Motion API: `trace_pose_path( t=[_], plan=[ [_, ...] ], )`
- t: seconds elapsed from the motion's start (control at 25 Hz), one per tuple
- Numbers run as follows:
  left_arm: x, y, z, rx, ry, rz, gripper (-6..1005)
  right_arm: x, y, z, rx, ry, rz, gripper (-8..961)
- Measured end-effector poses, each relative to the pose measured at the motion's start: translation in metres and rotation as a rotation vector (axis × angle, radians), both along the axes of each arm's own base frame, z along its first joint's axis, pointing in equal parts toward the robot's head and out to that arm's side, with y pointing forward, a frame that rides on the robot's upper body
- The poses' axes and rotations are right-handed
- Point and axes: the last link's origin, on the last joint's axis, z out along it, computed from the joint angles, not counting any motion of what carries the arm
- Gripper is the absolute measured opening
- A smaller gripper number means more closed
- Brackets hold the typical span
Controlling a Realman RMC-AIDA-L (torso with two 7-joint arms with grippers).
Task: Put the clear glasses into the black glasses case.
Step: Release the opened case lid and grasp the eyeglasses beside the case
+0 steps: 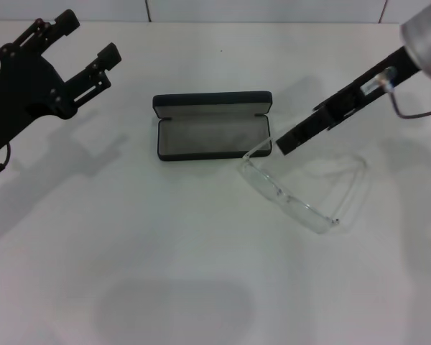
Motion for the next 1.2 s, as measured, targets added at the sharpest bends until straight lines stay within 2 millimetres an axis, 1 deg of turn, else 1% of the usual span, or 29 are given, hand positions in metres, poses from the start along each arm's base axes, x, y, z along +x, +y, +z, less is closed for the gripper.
trace_pose_path(
  t=[0.16,0.24,0.28,0.36,0.6,0.72,1.04,1.2],
  plan=[
    [0.001,0.001,-0.001,-0.004,0.002,0.000,758,-0.010,0.002,-0.015,-0.012,-0.086,-0.012,664],
    [0.000,0.002,-0.002,-0.007,0.003,0.004,757,-0.015,0.003,-0.027,-0.026,-0.124,-0.025,659],
    [0.000,0.002,-0.002,-0.009,0.003,0.005,757,-0.015,0.003,-0.027,-0.026,-0.124,-0.025,657],
    [-0.001,0.001,-0.003,-0.011,0.003,0.007,757,-0.016,0.003,-0.036,-0.036,-0.157,-0.035,652],
    [-0.002,0.001,-0.003,-0.013,0.005,0.010,757,-0.012,0.002,-0.058,-0.020,-0.236,-0.051,637],
    [-0.002,0.000,-0.003,-0.014,0.005,0.010,757,-0.011,0.003,-0.064,-0.002,-0.261,-0.044,629],
    [-0.001,0.001,-0.004,-0.018,0.003,0.010,756,-0.004,-0.002,-0.082,-0.017,-0.256,-0.060,609],
    [-0.002,0.001,-0.006,-0.022,0.000,0.013,756,-0.002,-0.004,-0.086,-0.020,-0.265,-0.070,600]
  ],
)
